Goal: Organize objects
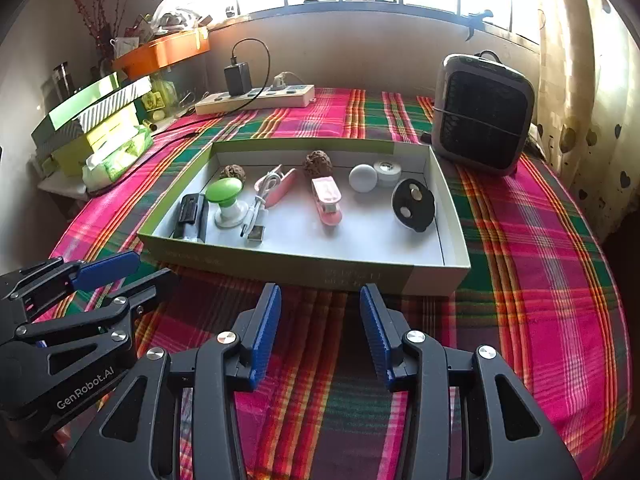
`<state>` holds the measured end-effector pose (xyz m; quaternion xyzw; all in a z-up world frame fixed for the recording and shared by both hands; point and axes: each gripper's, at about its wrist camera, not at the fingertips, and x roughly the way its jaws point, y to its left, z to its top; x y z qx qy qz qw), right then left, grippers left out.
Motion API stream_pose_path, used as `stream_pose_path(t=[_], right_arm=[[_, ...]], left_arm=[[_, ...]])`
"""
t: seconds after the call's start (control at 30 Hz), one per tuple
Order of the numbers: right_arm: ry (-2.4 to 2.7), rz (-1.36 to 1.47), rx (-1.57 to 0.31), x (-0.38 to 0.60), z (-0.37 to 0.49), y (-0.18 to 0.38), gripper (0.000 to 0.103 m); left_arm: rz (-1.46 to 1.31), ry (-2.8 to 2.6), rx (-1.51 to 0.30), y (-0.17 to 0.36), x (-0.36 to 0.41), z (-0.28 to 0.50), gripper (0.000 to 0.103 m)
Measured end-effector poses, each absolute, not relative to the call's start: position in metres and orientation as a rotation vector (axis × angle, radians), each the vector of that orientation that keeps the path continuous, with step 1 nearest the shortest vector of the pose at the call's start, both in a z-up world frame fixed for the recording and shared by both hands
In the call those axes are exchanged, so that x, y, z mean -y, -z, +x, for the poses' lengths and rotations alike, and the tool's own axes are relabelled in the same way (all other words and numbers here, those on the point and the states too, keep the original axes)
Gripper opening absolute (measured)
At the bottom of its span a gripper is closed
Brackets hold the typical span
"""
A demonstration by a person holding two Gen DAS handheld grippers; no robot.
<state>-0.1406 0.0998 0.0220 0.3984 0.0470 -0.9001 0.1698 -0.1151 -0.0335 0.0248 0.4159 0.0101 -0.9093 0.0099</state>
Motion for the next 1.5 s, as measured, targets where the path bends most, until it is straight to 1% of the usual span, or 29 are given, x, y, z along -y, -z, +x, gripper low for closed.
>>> stream_pose_path(t=[0.1, 0.17, 0.2, 0.47, 0.6, 0.8, 0.87, 1.5], right_arm=[[2.556, 1.154, -0.134, -0.102, -0.136, -0.018, 0.044], [2.556, 1.171, -0.145, -0.103, -0.134, -0.014, 0.05], [2.558, 1.178, -0.149, -0.104, -0.133, -0.013, 0.051], [2.548, 1.233, -0.167, -0.111, -0.122, 0.0, 0.051], [2.563, 1.237, -0.179, -0.114, -0.118, 0.0, 0.054], [2.572, 1.247, -0.194, -0.117, -0.113, 0.0, 0.063], [2.578, 1.255, -0.187, -0.12, -0.112, 0.001, 0.067], [2.583, 1.258, -0.183, -0.12, -0.113, 0.002, 0.069]], left_arm=[[1.324, 2.825, -0.034, -0.019, 0.031, -0.111, 0.04], [1.344, 2.814, -0.043, -0.015, 0.03, -0.109, 0.04], [1.349, 2.809, -0.041, -0.013, 0.03, -0.108, 0.04], [1.374, 2.777, -0.072, -0.004, 0.027, -0.099, 0.04], [1.366, 2.773, -0.031, -0.003, 0.021, -0.095, 0.04], [1.355, 2.776, -0.036, -0.003, 0.018, -0.09, 0.041], [1.347, 2.772, -0.036, -0.003, 0.017, -0.089, 0.041], [1.306, 2.758, -0.059, -0.002, 0.015, -0.086, 0.042]])
